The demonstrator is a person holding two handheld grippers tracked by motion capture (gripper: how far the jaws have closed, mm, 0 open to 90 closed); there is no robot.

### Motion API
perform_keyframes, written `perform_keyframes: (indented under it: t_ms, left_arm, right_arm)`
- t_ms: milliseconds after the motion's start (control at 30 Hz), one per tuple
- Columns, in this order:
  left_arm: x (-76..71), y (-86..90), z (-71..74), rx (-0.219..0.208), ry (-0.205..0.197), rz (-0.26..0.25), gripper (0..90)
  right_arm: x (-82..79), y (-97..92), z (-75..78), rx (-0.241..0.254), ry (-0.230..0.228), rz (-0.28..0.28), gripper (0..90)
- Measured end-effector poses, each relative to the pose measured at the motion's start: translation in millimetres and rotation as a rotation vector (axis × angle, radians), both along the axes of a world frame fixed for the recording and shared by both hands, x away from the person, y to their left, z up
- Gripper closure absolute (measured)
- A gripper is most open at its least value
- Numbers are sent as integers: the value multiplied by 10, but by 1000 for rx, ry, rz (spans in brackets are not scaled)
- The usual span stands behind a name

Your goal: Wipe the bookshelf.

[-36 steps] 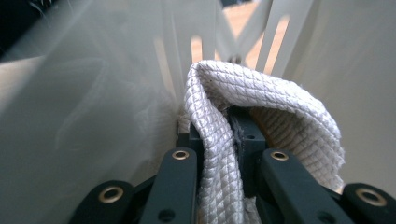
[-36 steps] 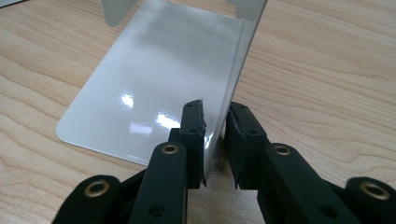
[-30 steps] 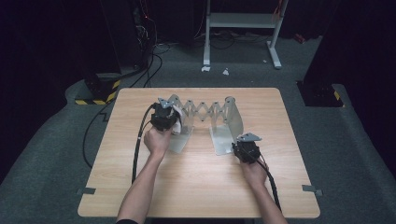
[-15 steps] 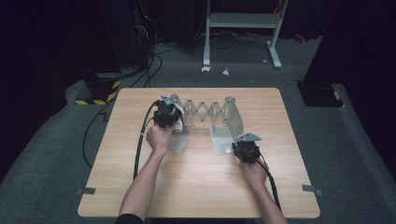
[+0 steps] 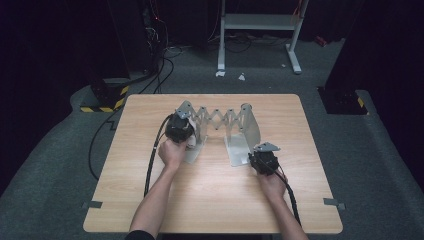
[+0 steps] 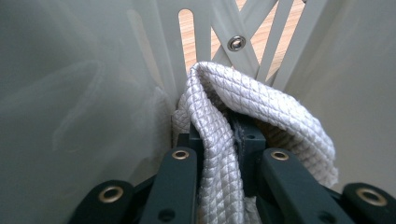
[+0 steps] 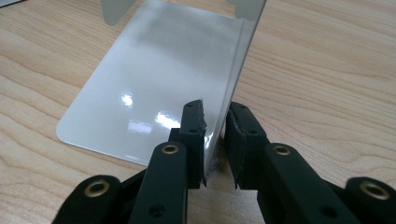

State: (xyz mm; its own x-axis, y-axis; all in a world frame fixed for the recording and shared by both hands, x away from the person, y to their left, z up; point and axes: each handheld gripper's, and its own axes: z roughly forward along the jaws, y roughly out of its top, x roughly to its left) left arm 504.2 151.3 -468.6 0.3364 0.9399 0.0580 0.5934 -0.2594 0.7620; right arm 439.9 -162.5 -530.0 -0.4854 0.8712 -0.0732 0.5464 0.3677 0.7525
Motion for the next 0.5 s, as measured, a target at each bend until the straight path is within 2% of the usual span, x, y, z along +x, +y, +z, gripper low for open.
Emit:
perform_keyframes:
  t_ms: [100, 233, 333, 400, 467, 500]
  left_arm:
    - [-15, 1, 1, -5, 3, -2, 805]
    - [-45, -6, 8, -34, 9, -18, 805]
    - [-58, -35, 22, -21, -4, -26, 805]
    - [-43, -47, 16, -26, 1, -29, 804]
    - [-15, -33, -26, -40, 23, -20, 805]
    - [-5, -29, -49, -27, 31, -21, 805]
  right_arm:
    - [0, 0, 0, -1, 0, 0, 775]
    - [-1, 1, 0, -1, 0, 0, 775]
    - [0, 0, 0, 0, 0, 0, 775]
    - [0, -1, 0, 0, 0, 1, 775]
    - [0, 0, 0, 0, 0, 0, 774]
    - [0, 0, 0, 0, 0, 1, 775]
